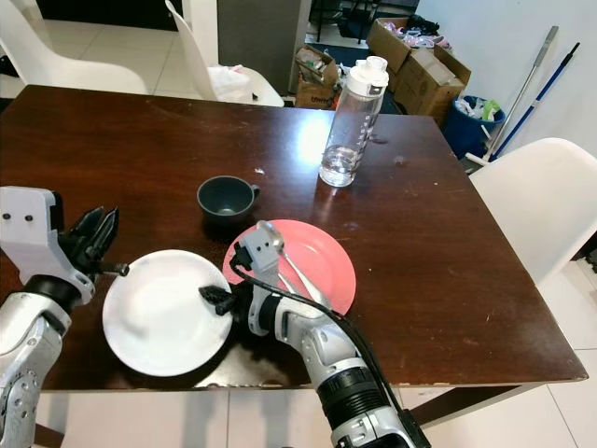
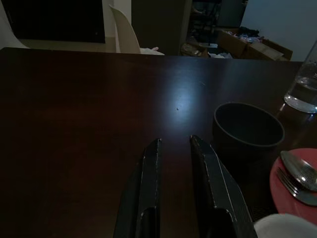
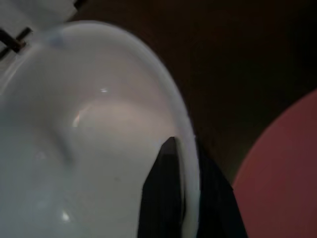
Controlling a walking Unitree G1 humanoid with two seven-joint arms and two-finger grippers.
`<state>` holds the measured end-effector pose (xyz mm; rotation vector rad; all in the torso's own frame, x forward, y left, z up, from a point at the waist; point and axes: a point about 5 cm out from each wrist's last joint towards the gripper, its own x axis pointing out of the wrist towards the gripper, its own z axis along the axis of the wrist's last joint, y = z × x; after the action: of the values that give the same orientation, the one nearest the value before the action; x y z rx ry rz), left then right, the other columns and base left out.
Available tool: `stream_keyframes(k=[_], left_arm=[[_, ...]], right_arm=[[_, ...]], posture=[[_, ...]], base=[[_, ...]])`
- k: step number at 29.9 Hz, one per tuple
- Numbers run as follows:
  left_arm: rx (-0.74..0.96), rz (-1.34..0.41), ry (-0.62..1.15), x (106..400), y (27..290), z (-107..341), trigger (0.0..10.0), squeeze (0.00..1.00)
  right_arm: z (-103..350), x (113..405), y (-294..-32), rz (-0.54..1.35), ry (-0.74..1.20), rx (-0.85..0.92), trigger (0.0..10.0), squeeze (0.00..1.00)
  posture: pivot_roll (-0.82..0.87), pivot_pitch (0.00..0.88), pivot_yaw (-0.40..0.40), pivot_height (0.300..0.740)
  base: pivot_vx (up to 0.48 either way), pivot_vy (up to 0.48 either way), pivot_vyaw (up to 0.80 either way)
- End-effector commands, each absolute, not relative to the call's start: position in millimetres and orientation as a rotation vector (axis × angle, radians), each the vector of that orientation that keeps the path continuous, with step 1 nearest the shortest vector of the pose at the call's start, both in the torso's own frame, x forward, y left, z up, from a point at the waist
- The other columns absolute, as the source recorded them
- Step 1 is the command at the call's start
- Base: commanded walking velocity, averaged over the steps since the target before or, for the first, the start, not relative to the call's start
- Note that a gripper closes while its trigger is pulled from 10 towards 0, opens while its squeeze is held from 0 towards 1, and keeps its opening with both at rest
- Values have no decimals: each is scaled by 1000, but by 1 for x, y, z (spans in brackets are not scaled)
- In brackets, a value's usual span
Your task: Setting the table
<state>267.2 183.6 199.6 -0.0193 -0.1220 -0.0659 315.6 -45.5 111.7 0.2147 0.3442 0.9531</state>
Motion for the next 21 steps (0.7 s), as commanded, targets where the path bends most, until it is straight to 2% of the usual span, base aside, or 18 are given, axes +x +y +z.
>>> stream_keyframes(k=[1, 10, 11, 13, 14, 16, 17, 21], left_arm=[[-26, -75, -113, 267, 180, 197, 10000, 0], [-30, -63, -132, 270, 181, 203, 10000, 0], [-68, -12, -165, 274, 190, 211, 10000, 0], [-87, 7, -174, 276, 193, 214, 10000, 0], [-149, 74, -203, 280, 205, 223, 10000, 0], [-182, 103, -216, 283, 211, 228, 10000, 0], [-246, 146, -248, 287, 221, 238, 10000, 0], [-313, 180, -285, 291, 228, 250, 10000, 0]], right_arm=[[108, 316, -49, 935, 354, 223, 0, 0], [141, 320, -55, 905, 168, 267, 0, 0], [153, 322, -62, 835, 88, 246, 2627, 0], [157, 322, -65, 808, 65, 240, 2627, 0], [164, 323, -73, 734, 10, 243, 10000, 0], [168, 322, -77, 700, -17, 247, 10000, 0], [171, 319, -84, 628, -71, 182, 10000, 0], [171, 313, -91, 551, -100, 152, 10000, 0]], posture=[[19, 72, -16, 740], [14, 73, -10, 740], [11, 73, -8, 740], [11, 73, -8, 740], [7, 74, -4, 740], [4, 74, 0, 740], [-1, 73, 7, 740], [-5, 71, 15, 740]], base=[[0, 0, 0], [0, 0, 0], [0, 0, 0], [0, 0, 0], [0, 0, 0], [0, 0, 0], [0, 0, 0], [0, 0, 0]])
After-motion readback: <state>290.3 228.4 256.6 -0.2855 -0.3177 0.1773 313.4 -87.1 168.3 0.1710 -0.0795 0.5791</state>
